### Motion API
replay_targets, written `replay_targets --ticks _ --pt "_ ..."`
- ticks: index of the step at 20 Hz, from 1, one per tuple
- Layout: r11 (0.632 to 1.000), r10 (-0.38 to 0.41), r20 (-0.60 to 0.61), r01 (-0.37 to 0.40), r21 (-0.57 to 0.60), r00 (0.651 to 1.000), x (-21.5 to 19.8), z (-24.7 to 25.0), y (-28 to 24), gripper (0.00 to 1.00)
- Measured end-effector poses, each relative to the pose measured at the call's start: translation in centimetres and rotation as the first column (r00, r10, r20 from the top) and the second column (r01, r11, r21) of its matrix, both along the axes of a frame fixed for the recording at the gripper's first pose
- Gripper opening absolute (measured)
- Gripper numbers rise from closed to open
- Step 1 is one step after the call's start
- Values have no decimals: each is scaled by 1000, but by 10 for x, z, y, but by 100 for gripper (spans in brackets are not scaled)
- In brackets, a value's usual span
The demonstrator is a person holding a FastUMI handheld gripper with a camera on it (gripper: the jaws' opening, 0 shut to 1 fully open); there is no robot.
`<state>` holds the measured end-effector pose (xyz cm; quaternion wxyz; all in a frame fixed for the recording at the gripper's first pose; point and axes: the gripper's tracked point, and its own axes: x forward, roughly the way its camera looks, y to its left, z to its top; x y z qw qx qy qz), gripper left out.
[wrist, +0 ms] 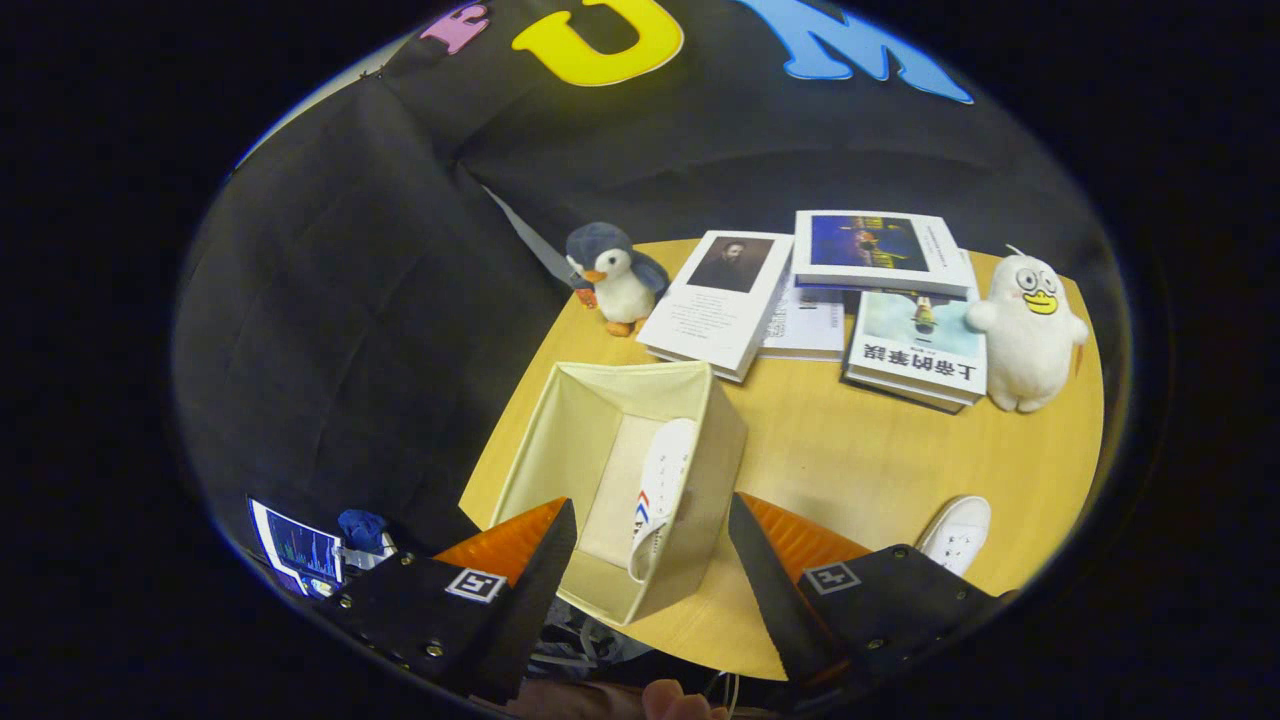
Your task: Open the storage box then place both shoes into the box .Put the left shoe in first, then the right shoe, with the right side of both shoes facing outward in a uniform manner.
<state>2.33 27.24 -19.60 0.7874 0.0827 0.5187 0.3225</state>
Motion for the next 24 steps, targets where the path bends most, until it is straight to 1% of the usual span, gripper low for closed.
replay_targets --ticks 3,7,10,13,17,20,24 --pt "996 -87 5 87 -17 996 2 -4 -41 92" --pt "981 -186 -1 186 -57 982 6 -14 -103 93" --pt "964 -254 -8 252 -79 967 7 -24 -140 93" --pt "948 -303 -22 299 -113 953 2 -39 -173 93" --pt "928 -353 -54 341 -152 934 -8 -66 -204 93" --pt "914 -368 -71 346 -210 927 -23 -94 -229 93" --pt "893 -400 -118 358 -271 909 -40 -129 -257 93"
